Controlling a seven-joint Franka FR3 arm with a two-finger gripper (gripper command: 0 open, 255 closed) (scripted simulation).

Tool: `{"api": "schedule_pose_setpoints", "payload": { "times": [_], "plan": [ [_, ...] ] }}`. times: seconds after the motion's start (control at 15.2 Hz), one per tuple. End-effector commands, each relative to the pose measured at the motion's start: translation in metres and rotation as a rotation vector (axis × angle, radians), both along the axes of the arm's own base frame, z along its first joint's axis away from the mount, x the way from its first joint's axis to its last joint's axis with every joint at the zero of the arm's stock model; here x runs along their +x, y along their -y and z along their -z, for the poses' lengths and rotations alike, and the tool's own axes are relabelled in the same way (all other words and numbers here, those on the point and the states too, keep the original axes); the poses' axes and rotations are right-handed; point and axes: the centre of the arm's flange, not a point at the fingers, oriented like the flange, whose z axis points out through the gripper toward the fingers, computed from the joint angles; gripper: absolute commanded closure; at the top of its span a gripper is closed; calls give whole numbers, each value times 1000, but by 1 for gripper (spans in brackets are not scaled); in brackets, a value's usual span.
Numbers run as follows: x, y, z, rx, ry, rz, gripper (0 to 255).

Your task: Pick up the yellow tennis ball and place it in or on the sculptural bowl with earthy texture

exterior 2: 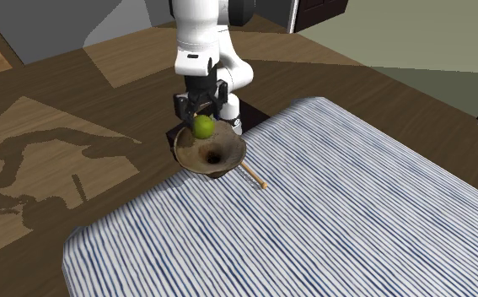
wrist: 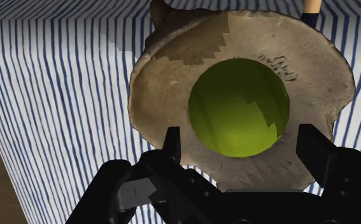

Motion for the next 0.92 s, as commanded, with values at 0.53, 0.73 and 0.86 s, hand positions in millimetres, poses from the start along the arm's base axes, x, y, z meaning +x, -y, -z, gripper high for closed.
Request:
{"api": "schedule_pose_setpoints", "payload": {
  "times": [0.53, 0.73, 0.86],
  "plan": [
    [-4, -7, -49, 0, 0, 0, 0],
    [-4, -7, -49, 0, 0, 0, 0],
    [-4, -7, -49, 0, 0, 0, 0]
  ]
}}
